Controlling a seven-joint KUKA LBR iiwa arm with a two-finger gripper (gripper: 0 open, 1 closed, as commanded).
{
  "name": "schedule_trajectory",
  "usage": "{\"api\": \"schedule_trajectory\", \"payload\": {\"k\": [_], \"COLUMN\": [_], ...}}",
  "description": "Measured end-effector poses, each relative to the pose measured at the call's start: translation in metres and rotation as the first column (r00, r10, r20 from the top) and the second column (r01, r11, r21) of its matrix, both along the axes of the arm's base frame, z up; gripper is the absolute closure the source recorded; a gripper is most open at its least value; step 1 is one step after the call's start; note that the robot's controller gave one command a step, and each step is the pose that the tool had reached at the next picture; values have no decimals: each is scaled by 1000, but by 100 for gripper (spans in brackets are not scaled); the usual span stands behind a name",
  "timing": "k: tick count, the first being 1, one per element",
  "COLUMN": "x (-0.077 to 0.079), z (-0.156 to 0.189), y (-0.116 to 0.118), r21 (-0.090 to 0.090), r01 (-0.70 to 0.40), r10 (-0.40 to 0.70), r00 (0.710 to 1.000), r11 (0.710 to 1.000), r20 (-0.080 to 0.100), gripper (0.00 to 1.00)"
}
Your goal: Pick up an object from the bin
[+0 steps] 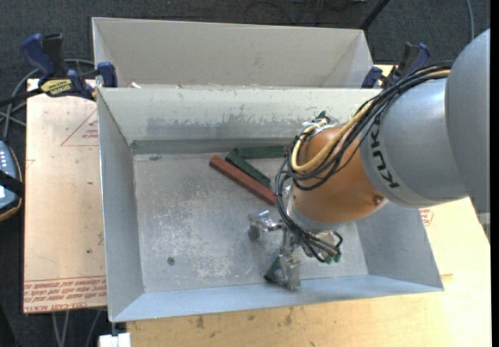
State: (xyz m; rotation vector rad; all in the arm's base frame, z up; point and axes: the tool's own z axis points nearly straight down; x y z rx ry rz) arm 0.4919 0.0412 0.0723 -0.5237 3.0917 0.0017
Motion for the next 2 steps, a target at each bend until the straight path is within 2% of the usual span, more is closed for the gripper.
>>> {"api": "schedule_trajectory", "payload": {"k": [1, 2], "x": [0, 0], "z": [1, 0], "y": [0, 0], "r21": [1, 0], "r01": [0, 0], "r10": [0, 0], "r00": [1000, 1000], "r11": [1000, 1000], "r20": [0, 0], "gripper": [100, 0]}}
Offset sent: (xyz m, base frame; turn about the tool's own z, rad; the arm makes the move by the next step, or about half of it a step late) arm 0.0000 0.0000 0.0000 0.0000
